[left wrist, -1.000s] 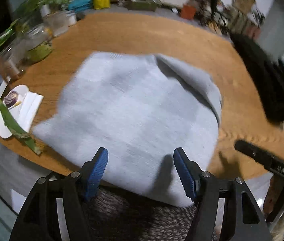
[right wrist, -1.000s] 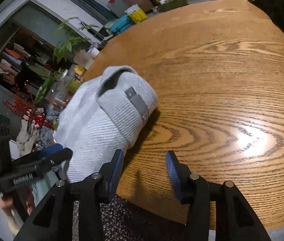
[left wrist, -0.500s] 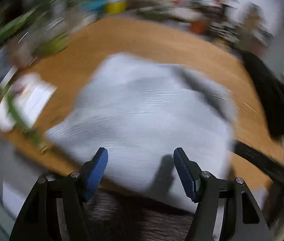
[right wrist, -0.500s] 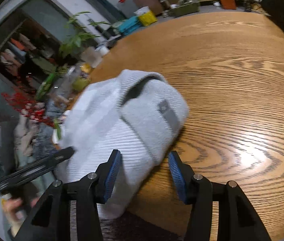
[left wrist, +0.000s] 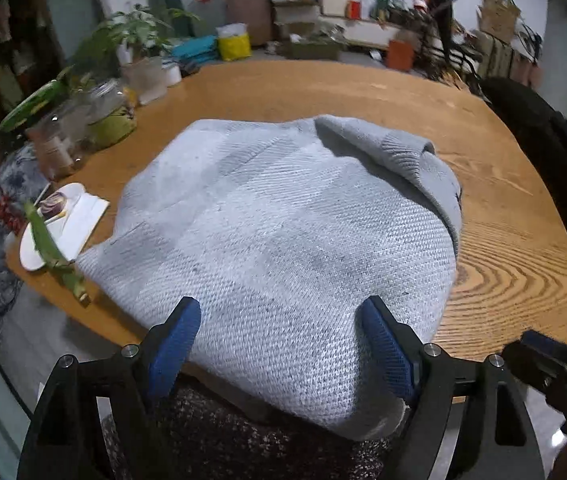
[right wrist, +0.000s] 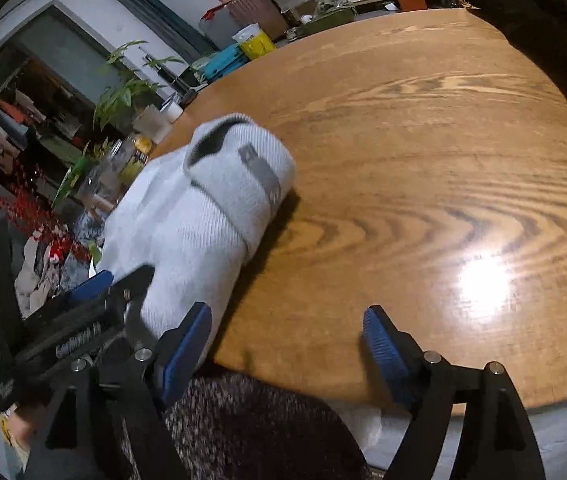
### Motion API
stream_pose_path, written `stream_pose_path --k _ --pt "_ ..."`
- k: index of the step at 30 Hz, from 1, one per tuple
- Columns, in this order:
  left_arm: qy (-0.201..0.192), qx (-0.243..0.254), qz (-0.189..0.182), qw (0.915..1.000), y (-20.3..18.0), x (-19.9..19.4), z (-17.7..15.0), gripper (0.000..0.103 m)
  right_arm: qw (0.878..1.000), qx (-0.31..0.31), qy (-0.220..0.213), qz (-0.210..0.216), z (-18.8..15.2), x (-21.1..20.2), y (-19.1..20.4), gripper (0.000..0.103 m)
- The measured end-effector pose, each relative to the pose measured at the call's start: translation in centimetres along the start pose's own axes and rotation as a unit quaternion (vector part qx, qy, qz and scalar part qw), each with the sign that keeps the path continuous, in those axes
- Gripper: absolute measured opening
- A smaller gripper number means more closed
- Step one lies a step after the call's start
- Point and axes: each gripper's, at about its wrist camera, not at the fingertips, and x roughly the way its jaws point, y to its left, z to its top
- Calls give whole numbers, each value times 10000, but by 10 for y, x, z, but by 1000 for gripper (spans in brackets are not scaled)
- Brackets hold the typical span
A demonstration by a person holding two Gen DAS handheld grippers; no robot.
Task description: Fold clothes
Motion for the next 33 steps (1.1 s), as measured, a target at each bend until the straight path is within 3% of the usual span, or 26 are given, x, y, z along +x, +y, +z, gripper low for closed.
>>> stream_pose_path --k 4,11,12,13,14,19,22,27,29,33 --pt "-170 49 329 9993 -6 -9 -2 83 9998 74 -136 119 -5 -8 0 82" --pt "74 -281 -255 9993 6 -11 -9 83 9973 -207 -700 77 -8 -21 1 81" --pt "110 -269 -303 9991 5 -9 -8 83 9965 -266 -784 67 -8 -22 1 66" --pt "154 -233 -390 9989 2 -7 -7 83 9959 -337 -838 89 -5 -21 0 38" --pt "154 -188 -412 9989 -1 -6 -6 83 9954 -426 -847 162 2 -18 -1 34" --pt "185 103 -165 9996 -16 10 -5 84 9914 -1098 -709 45 32 11 13 32" --pt "324 41 -35 9995 -11 24 -2 102 9878 -1438 -572 177 34 29 26 35" --pt "433 -70 -279 9986 0 33 0 103 9804 -1808 -766 129 21 38 30 35" --pt "396 34 -345 9986 0 29 -1 103 9818 -1783 -643 105 21 40 23 34" --pt "259 777 -561 9951 -3 14 -5 102 9811 -1839 -403 449 16 40 17 34"
